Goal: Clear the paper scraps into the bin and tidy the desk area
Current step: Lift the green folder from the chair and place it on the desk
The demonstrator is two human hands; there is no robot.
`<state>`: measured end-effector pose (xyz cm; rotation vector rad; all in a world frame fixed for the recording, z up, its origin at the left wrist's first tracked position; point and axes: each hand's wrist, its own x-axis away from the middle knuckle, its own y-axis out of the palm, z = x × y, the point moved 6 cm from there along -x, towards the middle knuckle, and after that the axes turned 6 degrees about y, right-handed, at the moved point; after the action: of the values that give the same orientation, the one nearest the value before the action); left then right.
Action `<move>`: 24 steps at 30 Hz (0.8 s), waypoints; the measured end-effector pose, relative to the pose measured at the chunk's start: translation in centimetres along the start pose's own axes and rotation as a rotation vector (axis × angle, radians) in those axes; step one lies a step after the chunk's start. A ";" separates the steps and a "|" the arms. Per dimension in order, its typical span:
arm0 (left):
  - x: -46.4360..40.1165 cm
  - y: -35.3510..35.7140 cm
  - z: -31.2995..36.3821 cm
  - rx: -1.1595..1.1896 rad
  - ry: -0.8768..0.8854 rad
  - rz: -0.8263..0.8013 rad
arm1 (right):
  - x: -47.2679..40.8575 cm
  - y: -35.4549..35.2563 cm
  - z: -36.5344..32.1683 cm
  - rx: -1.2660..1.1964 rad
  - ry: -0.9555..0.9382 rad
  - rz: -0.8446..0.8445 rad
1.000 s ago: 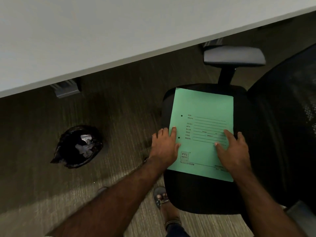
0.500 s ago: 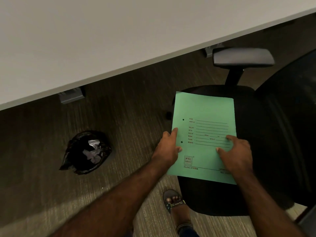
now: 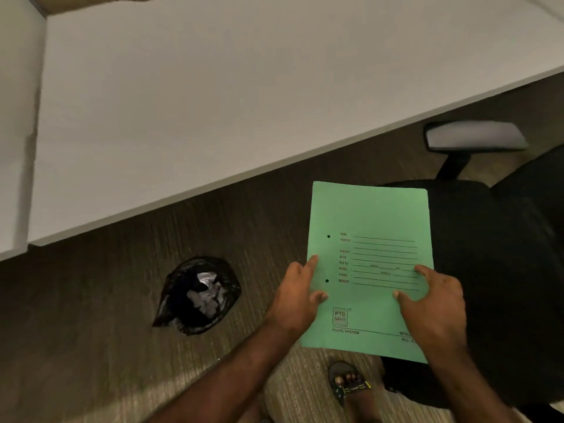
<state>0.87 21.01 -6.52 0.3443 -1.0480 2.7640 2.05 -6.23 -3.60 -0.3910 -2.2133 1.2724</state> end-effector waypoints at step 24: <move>5.6 -24.0 -0.8 0.169 0.128 0.212 | 9.9 -6.1 -19.9 -0.057 -0.224 -0.015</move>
<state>1.04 39.72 9.59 0.0781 -0.8691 3.0251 5.97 9.59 12.77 -0.2635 -2.4382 1.3026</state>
